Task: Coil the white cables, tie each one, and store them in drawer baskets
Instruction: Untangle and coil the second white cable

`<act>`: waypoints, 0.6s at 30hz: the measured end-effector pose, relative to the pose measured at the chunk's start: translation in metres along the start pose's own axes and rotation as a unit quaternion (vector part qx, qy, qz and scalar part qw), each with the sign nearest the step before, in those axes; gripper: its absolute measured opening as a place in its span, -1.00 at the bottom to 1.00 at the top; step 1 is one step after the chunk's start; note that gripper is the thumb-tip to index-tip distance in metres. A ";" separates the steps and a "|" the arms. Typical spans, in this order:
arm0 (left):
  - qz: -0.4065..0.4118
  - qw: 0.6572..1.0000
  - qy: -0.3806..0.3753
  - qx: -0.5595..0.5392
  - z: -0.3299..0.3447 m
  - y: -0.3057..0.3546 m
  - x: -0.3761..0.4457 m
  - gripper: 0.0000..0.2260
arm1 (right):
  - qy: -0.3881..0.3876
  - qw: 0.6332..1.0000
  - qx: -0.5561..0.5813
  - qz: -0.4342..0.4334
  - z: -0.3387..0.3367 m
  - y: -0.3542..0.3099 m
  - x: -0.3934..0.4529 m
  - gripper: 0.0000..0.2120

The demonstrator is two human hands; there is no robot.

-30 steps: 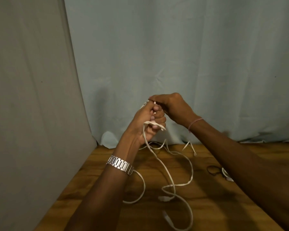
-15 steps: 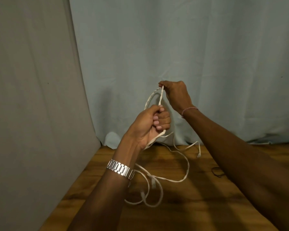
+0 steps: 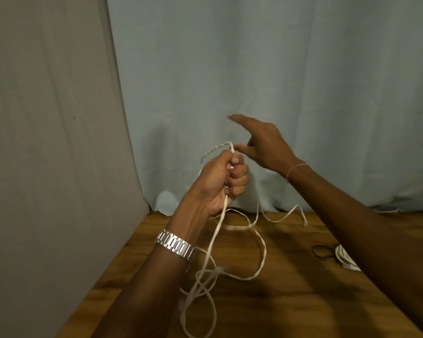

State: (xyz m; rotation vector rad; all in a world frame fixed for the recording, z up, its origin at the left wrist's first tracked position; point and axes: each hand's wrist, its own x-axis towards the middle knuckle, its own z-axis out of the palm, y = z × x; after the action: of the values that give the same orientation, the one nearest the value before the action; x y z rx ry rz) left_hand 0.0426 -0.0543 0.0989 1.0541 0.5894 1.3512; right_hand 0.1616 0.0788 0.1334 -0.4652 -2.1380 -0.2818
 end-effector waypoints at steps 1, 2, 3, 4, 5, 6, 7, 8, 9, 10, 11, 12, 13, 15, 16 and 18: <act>0.004 1.000 0.004 0.000 0.000 0.002 0.001 -0.64 | 0.011 0.999 0.024 -0.046 0.000 -0.010 -0.006 -0.48; 0.009 1.000 0.006 0.003 0.000 0.004 0.001 -0.63 | 0.020 0.995 0.044 -0.083 0.001 -0.018 -0.011 -0.60; 0.016 1.000 0.008 0.006 0.001 0.005 0.001 -0.63 | 0.027 0.993 0.057 -0.104 0.003 -0.023 -0.015 -0.68; 0.023 1.000 0.011 0.007 0.002 0.006 0.001 -0.63 | 0.035 0.991 0.062 -0.111 0.006 -0.026 -0.017 -0.73; 0.029 0.999 0.014 0.005 0.003 0.006 0.001 -0.65 | 0.043 0.992 0.063 -0.105 0.009 -0.025 -0.018 -0.75; 0.033 0.999 0.020 0.003 0.004 0.007 0.001 -0.66 | 0.051 0.993 0.061 -0.091 0.011 -0.023 -0.017 -0.77; 0.035 0.999 0.027 0.002 0.004 0.008 0.000 -0.68 | 0.060 0.994 0.061 -0.072 0.014 -0.019 -0.014 -0.78; 0.031 0.999 0.033 0.004 0.004 0.008 -0.001 -0.70 | 0.073 0.994 0.059 -0.050 0.017 -0.013 -0.010 -0.78; 0.022 0.999 0.035 0.006 0.005 0.006 -0.003 -0.72 | 0.088 0.994 0.056 -0.026 0.020 -0.005 -0.006 -0.78; 0.013 0.999 0.033 0.010 0.007 0.004 -0.004 -0.73 | 0.103 0.993 0.053 -0.001 0.023 0.004 -0.002 -0.79; 0.004 0.999 0.029 0.014 0.007 0.001 -0.006 -0.74 | 0.114 0.992 0.049 0.025 0.024 0.014 0.002 -0.80; -0.004 0.999 0.026 0.019 0.008 -0.001 -0.008 -0.73 | 0.120 0.990 0.045 0.054 0.026 0.024 0.006 -0.81; -0.011 0.999 0.023 0.024 0.008 -0.004 -0.010 -0.73 | 0.119 0.989 0.035 0.084 0.027 0.034 0.006 -0.82; -0.022 0.999 0.018 0.035 0.006 -0.005 -0.012 -0.73 | 0.088 0.985 0.001 0.148 0.033 0.050 0.003 -0.82; -0.028 0.999 0.018 0.042 0.005 -0.006 -0.012 -0.73 | 0.068 0.981 -0.014 0.182 0.036 0.055 -0.002 -0.81; -0.034 0.998 0.020 0.053 0.005 -0.007 -0.011 -0.74 | 0.036 0.969 -0.015 0.246 0.045 0.061 -0.015 -0.80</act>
State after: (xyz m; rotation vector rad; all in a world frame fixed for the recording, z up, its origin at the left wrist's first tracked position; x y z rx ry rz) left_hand 0.0478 -0.0656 0.0926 1.0847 0.7271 1.2947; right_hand 0.1623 0.1466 0.0978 -0.9649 -1.8769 -0.0481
